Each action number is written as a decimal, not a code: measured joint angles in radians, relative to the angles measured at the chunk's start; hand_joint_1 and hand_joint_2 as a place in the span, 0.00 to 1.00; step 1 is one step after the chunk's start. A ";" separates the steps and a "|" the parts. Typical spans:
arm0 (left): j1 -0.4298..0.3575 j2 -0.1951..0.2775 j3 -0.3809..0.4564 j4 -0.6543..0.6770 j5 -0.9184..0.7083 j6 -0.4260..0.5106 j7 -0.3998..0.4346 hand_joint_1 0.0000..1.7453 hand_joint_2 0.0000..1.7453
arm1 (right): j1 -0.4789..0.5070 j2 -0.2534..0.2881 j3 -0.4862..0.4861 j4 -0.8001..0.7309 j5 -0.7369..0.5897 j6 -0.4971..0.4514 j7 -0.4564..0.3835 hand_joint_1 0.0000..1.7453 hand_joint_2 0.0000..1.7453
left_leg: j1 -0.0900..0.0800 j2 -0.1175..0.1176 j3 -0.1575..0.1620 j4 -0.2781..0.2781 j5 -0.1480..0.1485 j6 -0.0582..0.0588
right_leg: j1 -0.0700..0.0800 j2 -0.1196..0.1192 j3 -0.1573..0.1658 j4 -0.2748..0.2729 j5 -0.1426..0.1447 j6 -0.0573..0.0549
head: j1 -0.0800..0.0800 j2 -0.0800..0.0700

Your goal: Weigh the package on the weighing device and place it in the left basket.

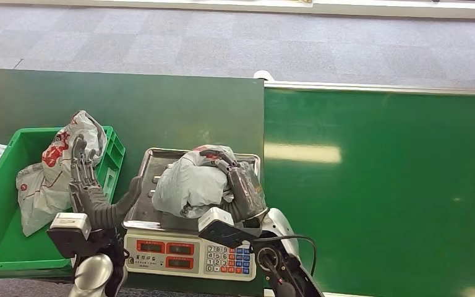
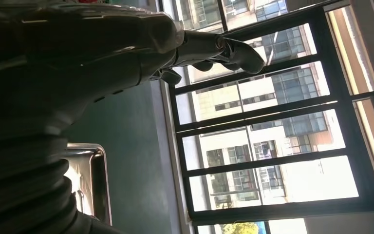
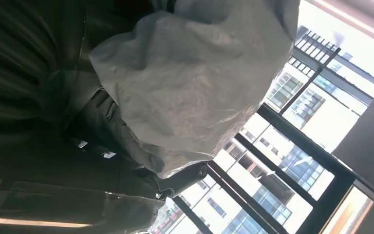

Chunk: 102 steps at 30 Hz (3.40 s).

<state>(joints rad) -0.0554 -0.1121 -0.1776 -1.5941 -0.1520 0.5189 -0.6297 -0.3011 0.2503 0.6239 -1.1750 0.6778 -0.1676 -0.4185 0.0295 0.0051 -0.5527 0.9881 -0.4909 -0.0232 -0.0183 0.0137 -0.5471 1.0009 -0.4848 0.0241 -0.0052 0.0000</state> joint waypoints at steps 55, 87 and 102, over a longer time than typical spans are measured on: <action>0.025 0.040 -0.050 -0.079 -0.036 -0.228 -0.033 0.00 1.00 | 0.493 -0.102 -0.569 -0.485 -0.280 -0.162 -0.126 0.00 1.00 | 0.000 -0.002 0.000 0.000 0.000 0.000 | -0.001 -0.003 -0.002 0.000 0.000 0.000 | 0.000 0.000; -0.378 -0.002 -0.574 0.464 -0.718 -0.460 0.397 0.00 1.00 | 0.402 -0.104 -0.542 -0.446 -0.262 -0.068 -0.110 0.00 1.00 | -0.001 -0.003 0.000 0.001 0.000 0.000 | -0.001 -0.003 -0.001 0.000 0.000 0.000 | 0.000 0.000; -0.447 -0.081 -0.596 0.695 -0.944 -0.438 0.526 0.84 1.00 | 0.378 -0.077 -0.567 -0.430 -0.212 -0.010 -0.086 0.00 1.00 | 0.000 0.000 0.007 0.000 0.004 -0.002 | 0.000 -0.001 0.007 0.000 0.005 -0.003 | 0.000 0.000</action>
<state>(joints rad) -0.5027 -0.1932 -0.7740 -0.8995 -1.0961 0.0809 -0.1041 0.0770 0.1736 0.0565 -1.6048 0.4662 -0.1775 -0.5041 0.0293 0.0051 -0.5459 0.9879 -0.4867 -0.0251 -0.0185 0.0126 -0.5405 1.0006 -0.4800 0.0209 -0.0057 0.0000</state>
